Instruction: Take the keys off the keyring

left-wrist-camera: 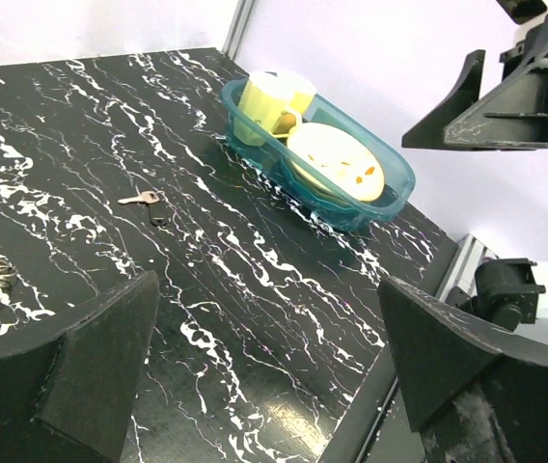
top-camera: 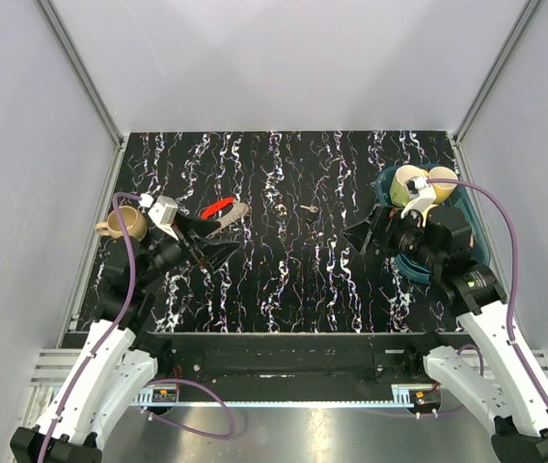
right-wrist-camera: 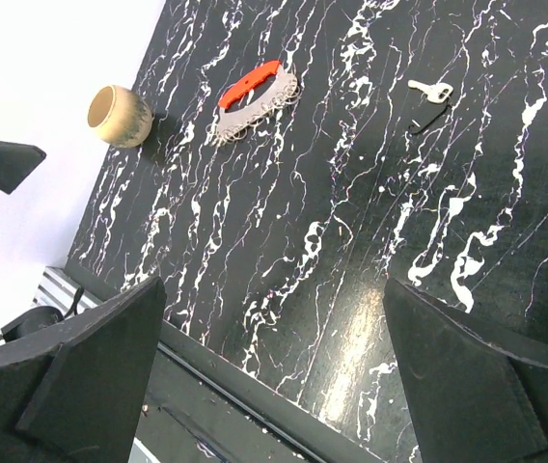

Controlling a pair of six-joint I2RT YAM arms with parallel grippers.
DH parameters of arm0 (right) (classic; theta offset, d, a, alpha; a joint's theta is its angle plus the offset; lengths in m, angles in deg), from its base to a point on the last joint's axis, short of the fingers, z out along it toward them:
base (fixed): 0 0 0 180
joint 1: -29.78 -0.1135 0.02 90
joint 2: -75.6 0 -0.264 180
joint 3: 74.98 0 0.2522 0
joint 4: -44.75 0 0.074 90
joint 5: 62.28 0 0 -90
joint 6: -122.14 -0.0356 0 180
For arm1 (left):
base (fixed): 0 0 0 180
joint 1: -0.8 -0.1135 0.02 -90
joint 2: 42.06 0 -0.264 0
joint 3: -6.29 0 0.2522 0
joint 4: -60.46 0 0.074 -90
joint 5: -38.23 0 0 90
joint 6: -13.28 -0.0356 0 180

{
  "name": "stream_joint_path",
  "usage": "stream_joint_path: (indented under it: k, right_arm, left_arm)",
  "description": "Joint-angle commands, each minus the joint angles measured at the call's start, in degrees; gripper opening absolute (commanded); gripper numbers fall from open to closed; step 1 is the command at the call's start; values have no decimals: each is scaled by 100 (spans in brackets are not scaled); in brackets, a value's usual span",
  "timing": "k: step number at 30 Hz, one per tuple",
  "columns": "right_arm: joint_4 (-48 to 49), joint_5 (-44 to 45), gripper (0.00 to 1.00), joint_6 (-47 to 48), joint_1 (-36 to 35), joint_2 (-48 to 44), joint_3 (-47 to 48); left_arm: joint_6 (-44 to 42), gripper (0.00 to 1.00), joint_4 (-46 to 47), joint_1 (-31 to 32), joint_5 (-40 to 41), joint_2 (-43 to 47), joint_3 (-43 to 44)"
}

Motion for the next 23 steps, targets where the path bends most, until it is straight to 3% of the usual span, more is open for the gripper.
stream_joint_path:
  k: [1,23]
  right_arm:
    - [366,12,100,-46,-8,-158,-46]
    - [436,161,100,-28,-8,-167,51]
  left_arm:
    - [-100,99,259,49,-275,60,96]
    - [-311,99,163,49,-100,210,96]
